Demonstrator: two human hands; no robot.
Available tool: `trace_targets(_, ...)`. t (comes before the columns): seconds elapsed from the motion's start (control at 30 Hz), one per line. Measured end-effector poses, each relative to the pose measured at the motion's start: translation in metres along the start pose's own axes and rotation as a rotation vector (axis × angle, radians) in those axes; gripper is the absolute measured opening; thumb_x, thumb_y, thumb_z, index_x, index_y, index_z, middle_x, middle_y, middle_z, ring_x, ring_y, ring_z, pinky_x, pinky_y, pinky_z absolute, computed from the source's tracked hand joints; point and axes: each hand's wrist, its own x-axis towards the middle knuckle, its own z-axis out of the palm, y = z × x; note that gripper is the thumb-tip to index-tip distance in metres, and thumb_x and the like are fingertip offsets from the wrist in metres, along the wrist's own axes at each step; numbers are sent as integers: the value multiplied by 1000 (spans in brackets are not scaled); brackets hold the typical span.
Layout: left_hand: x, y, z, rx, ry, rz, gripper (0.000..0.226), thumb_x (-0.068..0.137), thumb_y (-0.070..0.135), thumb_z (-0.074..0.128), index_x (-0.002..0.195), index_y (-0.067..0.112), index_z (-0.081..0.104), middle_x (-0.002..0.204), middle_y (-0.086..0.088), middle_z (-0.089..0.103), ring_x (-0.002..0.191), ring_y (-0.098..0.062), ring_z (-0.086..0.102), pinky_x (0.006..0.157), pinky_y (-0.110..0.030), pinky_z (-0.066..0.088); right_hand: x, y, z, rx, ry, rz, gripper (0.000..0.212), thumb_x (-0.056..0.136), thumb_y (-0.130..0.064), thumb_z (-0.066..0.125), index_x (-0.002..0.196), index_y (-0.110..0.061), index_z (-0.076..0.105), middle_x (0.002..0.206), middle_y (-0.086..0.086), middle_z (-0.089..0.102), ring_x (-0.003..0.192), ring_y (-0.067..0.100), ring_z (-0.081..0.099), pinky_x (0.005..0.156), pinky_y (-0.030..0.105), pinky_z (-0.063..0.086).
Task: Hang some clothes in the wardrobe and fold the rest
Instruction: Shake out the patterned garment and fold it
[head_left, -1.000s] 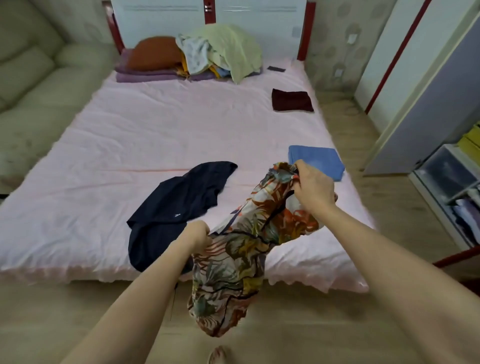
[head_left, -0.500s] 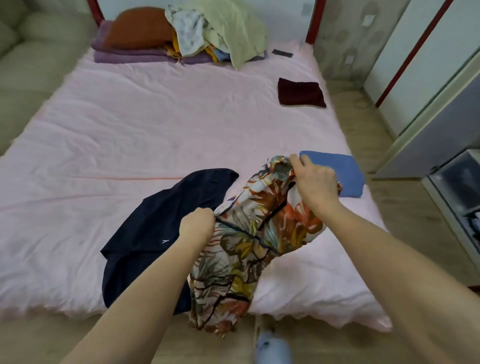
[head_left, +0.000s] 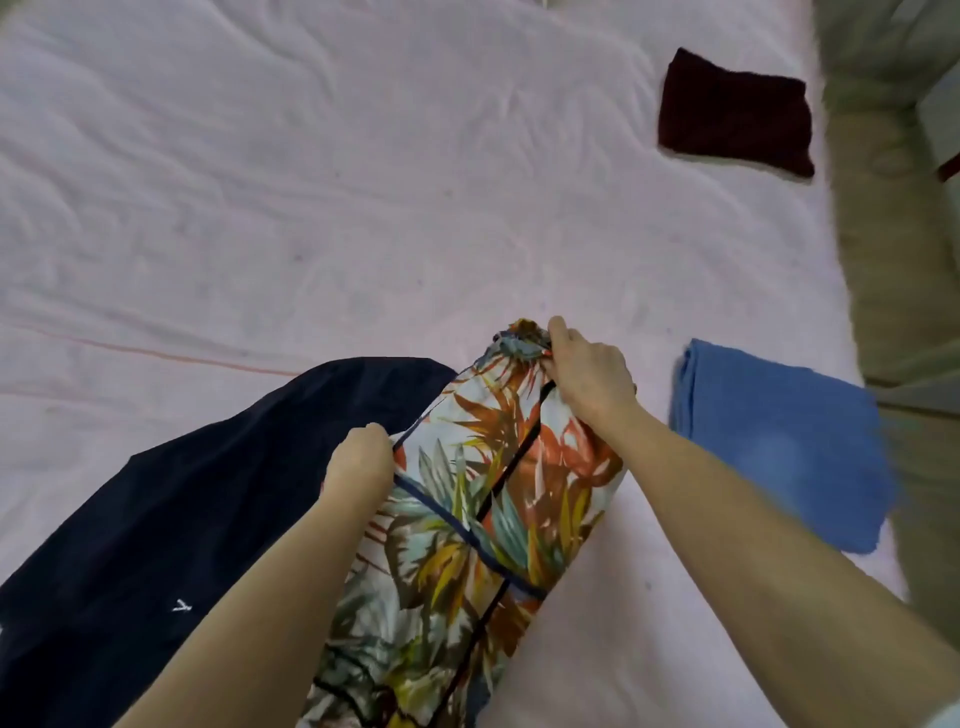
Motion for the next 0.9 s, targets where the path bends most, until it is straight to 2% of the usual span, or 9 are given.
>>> trace_targets(0.1,40,18,0,0,8,-51,7,91,-4,42,91,2,47,89,-10,54,74,-26,52,63,-32,37,42,6,38,11,-26,11,31,99,-24,41,125,-7,35,91,10,59,62,30,55,54,35,40)
trace_targets(0.2,82,42,-5,-40,78,-92,25,94,-2,40,119,-7,43,115,-20,55,101,-36,58,71,-35,41,86,17,52,55,40,56,32,100,-24,39,125,-5,35,89,7,56,60,29,49,53,36,37)
trace_targets(0.3,116,61,-6,-35,117,-111,21,94,0,38,115,-3,43,118,-21,54,107,-38,55,75,-38,44,128,27,63,150,44,116,43,100,-40,38,124,-5,36,90,7,55,66,30,53,55,36,36)
trace_targets(0.4,128,75,-1,32,124,-117,25,94,6,41,118,1,41,122,-17,50,114,-34,48,73,-36,39,145,34,80,267,-49,183,54,96,-54,38,126,-9,36,101,8,62,84,30,62,76,43,49)
trace_targets(0.53,133,109,4,36,134,29,31,99,21,39,126,6,40,124,-12,48,115,-29,46,75,-38,41,144,46,96,482,-179,273,54,95,-58,34,124,-11,37,113,10,62,95,30,61,87,46,49)
trace_targets(0.63,144,131,8,-12,106,116,39,101,33,39,129,7,39,126,-11,47,115,-29,47,85,-41,45,137,59,101,438,-196,276,61,92,-64,35,127,-14,39,115,7,61,99,29,61,92,46,48)
trace_targets(0.73,155,139,11,-31,98,78,34,99,24,42,128,6,40,126,-13,47,115,-30,47,87,-41,45,121,70,112,388,-242,312,64,87,-70,38,119,-15,45,110,6,62,97,28,61,88,45,49)
trace_targets(0.83,163,142,10,-76,91,32,26,97,12,43,122,5,44,120,-15,51,110,-31,50,86,-40,46,111,73,115,403,-222,168,42,93,-56,42,105,-16,43,98,5,60,82,24,59,74,40,51)
trace_targets(0.9,168,144,11,-95,100,62,20,97,8,42,115,3,49,115,-16,52,105,-31,53,84,-39,46,120,82,111,360,-143,86,30,98,-47,38,101,-17,39,95,4,55,77,25,56,69,38,47)
